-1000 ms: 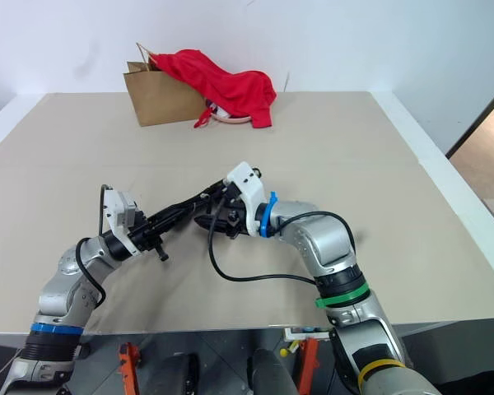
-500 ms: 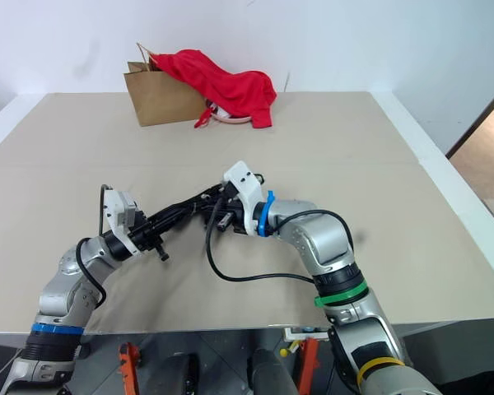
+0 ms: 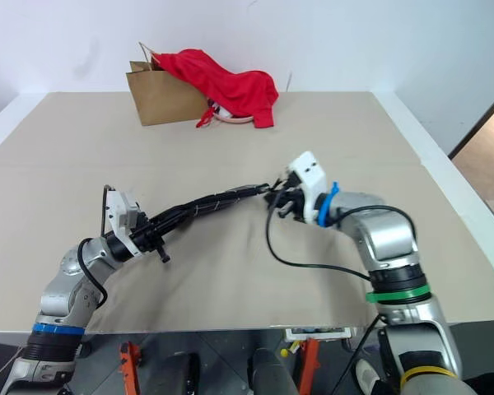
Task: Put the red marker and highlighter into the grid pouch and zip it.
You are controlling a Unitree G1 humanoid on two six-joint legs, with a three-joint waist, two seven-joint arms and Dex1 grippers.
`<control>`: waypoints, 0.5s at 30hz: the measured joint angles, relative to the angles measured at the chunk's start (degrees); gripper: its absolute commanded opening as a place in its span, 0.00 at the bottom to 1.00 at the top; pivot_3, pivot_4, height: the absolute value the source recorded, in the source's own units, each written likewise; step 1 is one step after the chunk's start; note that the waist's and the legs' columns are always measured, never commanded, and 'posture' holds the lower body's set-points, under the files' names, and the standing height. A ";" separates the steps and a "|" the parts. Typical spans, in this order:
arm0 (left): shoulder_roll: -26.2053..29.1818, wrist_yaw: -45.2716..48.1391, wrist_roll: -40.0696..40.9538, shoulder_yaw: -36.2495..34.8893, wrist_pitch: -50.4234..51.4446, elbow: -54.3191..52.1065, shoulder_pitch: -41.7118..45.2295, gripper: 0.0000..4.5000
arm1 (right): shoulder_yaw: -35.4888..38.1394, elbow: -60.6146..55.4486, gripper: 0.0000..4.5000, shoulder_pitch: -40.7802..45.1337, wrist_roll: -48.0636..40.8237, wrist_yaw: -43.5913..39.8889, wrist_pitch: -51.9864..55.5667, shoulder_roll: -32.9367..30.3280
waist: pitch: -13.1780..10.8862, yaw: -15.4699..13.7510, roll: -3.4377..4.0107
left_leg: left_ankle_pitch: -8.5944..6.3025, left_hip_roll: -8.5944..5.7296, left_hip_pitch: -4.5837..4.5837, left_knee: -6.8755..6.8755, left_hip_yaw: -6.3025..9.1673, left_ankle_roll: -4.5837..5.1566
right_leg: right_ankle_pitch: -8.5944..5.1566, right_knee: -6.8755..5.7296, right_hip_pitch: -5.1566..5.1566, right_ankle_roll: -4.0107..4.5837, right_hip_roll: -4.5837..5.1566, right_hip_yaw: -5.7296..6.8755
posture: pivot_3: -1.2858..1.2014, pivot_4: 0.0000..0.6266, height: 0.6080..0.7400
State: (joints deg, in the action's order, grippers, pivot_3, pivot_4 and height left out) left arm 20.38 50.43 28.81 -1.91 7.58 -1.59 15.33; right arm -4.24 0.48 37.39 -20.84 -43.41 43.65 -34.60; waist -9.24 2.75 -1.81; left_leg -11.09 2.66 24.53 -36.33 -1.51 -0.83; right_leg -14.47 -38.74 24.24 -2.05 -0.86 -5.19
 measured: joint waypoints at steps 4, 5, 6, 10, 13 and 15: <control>-0.15 0.02 -0.04 0.15 -0.03 0.01 0.07 0.00 | 0.00 1.02 0.10 -0.77 0.00 -1.40 -1.41 -0.16 | -0.01 0.09 0.00 | -0.02 0.08 -0.04 0.03 0.04 0.03 | 0.01 -0.03 0.00 0.05 -0.11 -0.02 | 0.52 0.24 1.00; -0.15 0.02 -0.04 0.15 -0.03 0.01 0.07 0.00 | 0.00 1.02 0.15 -0.78 0.00 -1.41 -1.41 -0.16 | -0.01 0.09 0.00 | -0.02 0.08 -0.04 0.03 0.03 0.03 | 0.01 -0.02 0.00 0.05 -0.11 -0.02 | 0.52 0.24 1.00; -0.22 -0.04 0.01 0.04 -0.06 0.01 0.07 0.00 | -0.10 0.70 0.21 -1.12 0.09 -1.80 -1.42 -0.31 | 0.00 0.07 0.00 | -0.02 0.08 -0.03 0.03 0.03 0.03 | 0.01 -0.02 0.00 0.05 -0.11 -0.03 | 0.52 0.24 1.00; -0.23 0.32 0.31 -0.66 -0.33 0.28 0.26 0.00 | -1.82 -0.75 0.56 -4.23 0.23 -4.28 -1.46 -0.62 | 0.00 -0.01 0.00 | -0.02 0.02 -0.02 0.02 -0.02 0.03 | 0.00 0.00 -0.01 0.00 -0.04 -0.06 | 0.52 0.24 1.00; 0.04 1.84 0.18 -0.27 -0.70 0.91 0.74 0.00 | -2.53 -1.90 0.74 -5.96 -0.43 -6.02 -1.33 -0.80 | -0.01 -0.04 0.00 | -0.02 0.00 0.00 0.01 0.00 0.03 | -0.01 -0.01 0.00 -0.02 -0.03 -0.05 | 0.52 0.24 1.00; 0.82 4.36 -0.36 0.38 -2.02 1.73 1.73 0.00 | -1.37 -3.97 0.74 -8.38 -2.22 -9.35 -1.46 -3.99 | -0.02 -0.23 0.00 | -0.02 -0.04 0.01 0.00 0.01 0.03 | -0.02 0.01 -0.02 -0.05 0.03 -0.01 | 0.52 0.24 1.00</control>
State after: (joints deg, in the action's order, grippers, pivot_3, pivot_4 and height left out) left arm 21.20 54.79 28.45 -1.53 5.56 0.15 17.06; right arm -5.61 -3.49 29.01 -23.07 -52.76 42.18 -38.58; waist -9.26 2.53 -1.82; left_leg -11.11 2.63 24.54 -36.33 -1.50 -0.81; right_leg -14.49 -38.73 24.23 -2.11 -0.83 -5.21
